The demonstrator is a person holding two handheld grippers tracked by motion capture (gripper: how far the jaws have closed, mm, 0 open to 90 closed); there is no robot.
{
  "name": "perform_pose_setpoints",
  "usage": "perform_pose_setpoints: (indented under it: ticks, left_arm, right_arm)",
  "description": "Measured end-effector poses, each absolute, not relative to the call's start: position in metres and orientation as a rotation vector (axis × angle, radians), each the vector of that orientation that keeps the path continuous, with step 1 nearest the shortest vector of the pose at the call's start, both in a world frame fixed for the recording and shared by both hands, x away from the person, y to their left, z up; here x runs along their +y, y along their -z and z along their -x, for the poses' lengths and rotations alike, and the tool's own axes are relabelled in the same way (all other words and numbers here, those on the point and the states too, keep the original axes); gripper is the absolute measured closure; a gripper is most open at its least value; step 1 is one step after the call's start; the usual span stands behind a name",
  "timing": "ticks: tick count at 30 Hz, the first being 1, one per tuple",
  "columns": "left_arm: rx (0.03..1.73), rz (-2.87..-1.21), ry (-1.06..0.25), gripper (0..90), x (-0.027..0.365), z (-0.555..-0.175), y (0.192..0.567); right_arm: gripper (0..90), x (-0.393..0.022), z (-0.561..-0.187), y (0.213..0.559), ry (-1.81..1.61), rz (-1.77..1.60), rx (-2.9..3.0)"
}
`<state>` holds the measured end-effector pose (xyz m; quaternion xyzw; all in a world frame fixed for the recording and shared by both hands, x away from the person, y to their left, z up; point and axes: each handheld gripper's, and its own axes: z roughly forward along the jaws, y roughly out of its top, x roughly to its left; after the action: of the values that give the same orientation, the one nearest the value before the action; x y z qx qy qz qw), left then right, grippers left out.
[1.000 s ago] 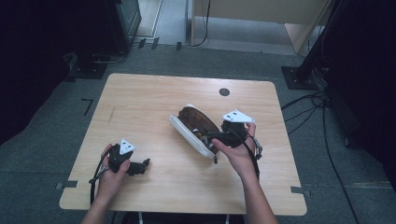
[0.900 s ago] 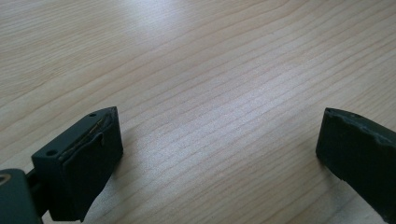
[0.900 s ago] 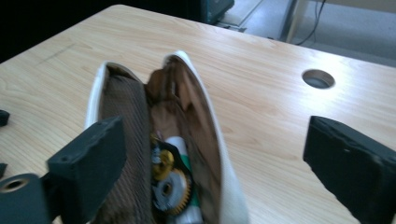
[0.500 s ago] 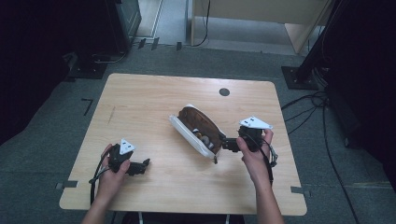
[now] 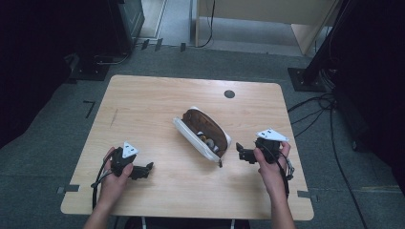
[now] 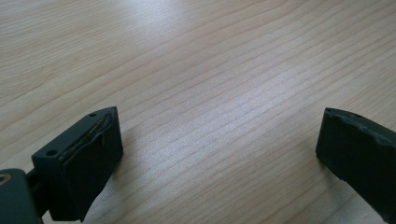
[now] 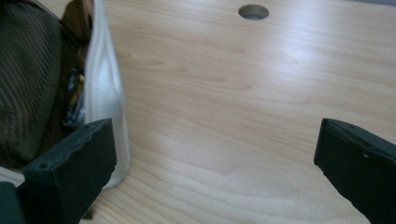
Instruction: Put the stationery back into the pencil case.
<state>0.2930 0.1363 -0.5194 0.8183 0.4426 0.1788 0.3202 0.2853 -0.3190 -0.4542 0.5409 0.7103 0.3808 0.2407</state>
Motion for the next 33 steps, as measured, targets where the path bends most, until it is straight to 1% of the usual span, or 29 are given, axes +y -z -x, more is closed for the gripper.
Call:
perform_pose_setpoints:
  ticks: [16, 23, 33]
  left_arm:
    - [1.163, -2.151, -0.470, 0.5, 0.136, -0.293, 0.519]
    - [1.163, -2.150, -0.471, 0.5, 0.136, -0.293, 0.519]
    - [1.164, -2.150, -0.471, 0.5, 0.136, -0.293, 0.519]
  right_arm:
    - [0.0, -0.361, -0.262, 0.497, -0.900, -1.582, 1.917]
    - [0.0, -0.378, -0.253, 0.508, -0.857, -1.628, 1.907]
    - [0.0, -0.391, -0.240, 0.523, -0.791, -1.658, 1.909]
